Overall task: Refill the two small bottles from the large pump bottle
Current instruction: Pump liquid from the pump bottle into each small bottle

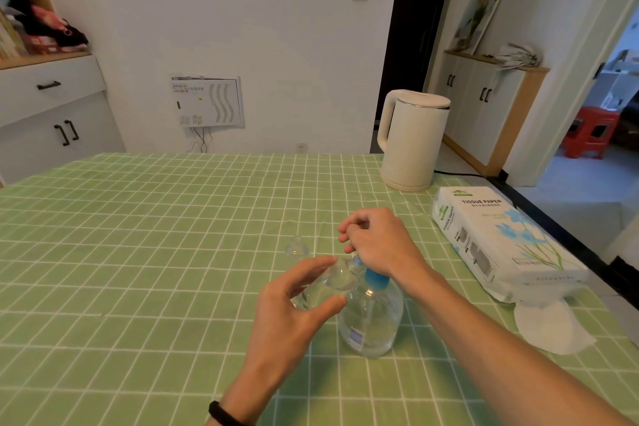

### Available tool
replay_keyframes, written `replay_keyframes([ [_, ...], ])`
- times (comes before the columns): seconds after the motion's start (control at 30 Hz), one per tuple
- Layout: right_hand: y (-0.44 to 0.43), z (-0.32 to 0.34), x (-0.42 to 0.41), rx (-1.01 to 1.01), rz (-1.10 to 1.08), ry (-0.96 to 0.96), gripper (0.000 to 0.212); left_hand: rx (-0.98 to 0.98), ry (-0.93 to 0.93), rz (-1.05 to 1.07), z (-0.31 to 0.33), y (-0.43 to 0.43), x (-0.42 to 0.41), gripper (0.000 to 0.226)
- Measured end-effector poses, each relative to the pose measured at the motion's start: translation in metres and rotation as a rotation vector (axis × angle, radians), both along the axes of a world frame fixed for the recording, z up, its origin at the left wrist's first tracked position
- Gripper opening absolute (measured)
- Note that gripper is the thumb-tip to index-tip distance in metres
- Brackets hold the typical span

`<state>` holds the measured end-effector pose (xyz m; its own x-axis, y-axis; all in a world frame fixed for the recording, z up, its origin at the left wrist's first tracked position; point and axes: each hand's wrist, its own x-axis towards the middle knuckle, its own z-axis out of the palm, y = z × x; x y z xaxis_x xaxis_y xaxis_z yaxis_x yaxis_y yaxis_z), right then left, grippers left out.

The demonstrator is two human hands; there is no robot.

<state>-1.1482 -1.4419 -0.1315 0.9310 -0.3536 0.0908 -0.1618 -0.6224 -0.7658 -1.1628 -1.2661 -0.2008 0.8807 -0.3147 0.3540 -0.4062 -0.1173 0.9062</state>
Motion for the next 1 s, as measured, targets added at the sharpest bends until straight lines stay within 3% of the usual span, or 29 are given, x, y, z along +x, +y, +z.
replay_keyframes([
  [0.33,-0.003,-0.003,0.000,0.082,-0.002,-0.039,0.026,0.003,0.013,0.005,0.000,0.000,-0.002,0.049],
  [0.53,-0.001,0.009,0.002,0.043,0.065,-0.180,0.026,0.013,-0.024,0.006,0.006,-0.001,-0.001,0.048],
  [1.0,-0.004,-0.006,0.003,0.144,-0.007,-0.085,0.032,-0.002,-0.015,0.005,-0.002,-0.001,0.000,0.049],
])
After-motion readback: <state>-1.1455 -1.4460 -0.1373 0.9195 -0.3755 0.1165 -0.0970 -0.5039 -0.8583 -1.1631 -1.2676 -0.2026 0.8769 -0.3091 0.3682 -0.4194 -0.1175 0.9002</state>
